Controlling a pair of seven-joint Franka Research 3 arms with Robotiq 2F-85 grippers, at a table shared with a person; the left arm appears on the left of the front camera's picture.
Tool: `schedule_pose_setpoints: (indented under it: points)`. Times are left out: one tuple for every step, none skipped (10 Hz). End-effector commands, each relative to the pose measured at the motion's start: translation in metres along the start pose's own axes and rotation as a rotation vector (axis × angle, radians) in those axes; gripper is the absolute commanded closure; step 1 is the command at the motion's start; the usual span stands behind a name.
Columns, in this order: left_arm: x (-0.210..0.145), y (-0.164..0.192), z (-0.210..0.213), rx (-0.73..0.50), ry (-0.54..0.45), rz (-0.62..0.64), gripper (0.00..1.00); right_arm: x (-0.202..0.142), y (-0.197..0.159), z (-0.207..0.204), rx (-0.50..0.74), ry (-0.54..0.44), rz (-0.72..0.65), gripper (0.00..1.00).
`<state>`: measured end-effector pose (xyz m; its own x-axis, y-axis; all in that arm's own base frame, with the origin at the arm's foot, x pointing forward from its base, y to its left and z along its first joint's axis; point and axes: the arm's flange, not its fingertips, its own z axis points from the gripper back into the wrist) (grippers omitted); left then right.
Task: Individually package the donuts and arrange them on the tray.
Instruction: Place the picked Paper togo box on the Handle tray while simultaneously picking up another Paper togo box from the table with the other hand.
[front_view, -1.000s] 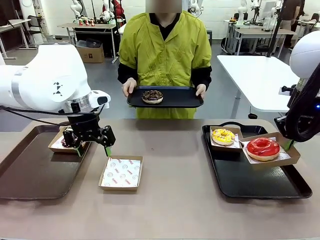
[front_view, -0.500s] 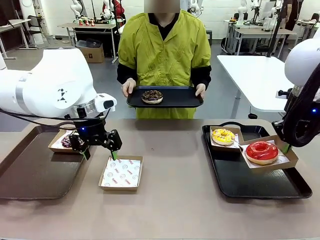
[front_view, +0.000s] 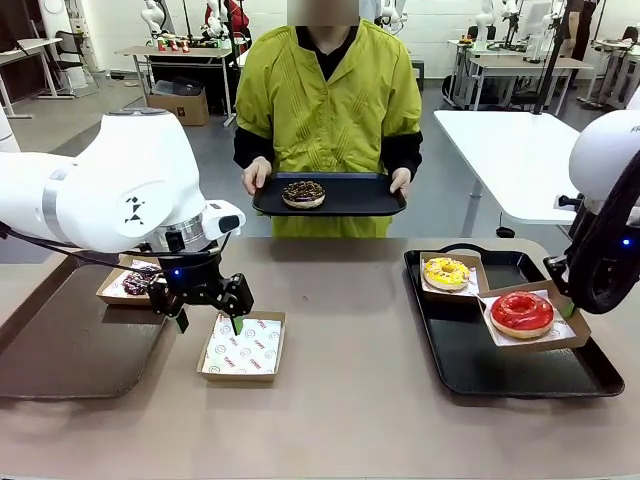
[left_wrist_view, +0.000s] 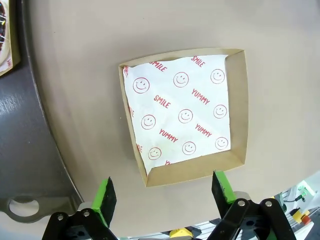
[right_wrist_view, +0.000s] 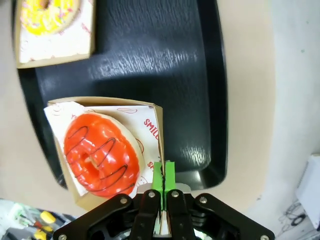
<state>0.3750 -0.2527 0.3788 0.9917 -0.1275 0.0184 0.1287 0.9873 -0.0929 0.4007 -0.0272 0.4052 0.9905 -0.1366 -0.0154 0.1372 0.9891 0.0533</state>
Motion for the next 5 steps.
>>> schedule_pose_setpoints:
  points:
    - [-0.001, -0.002, -0.005, 0.037, -0.019, 0.017, 0.0, 0.004, -0.011, -0.019, 0.054, -0.018, 0.007, 0.99]
    - [-0.003, -0.001, -0.01, 0.04, -0.009, 0.013, 0.0, 0.006, -0.013, -0.023, 0.061, -0.022, 0.014, 0.99]
    - [-0.002, 0.003, -0.015, 0.055, -0.007, 0.017, 0.0, 0.009, -0.014, -0.028, 0.064, -0.028, 0.022, 0.99]
    - [-0.001, 0.009, -0.021, 0.062, -0.018, 0.052, 0.0, 0.012, -0.016, -0.034, 0.072, -0.038, 0.027, 0.99]
    - [0.001, 0.014, -0.026, 0.061, -0.023, 0.064, 0.0, 0.015, -0.019, -0.039, 0.081, -0.038, 0.026, 0.99]
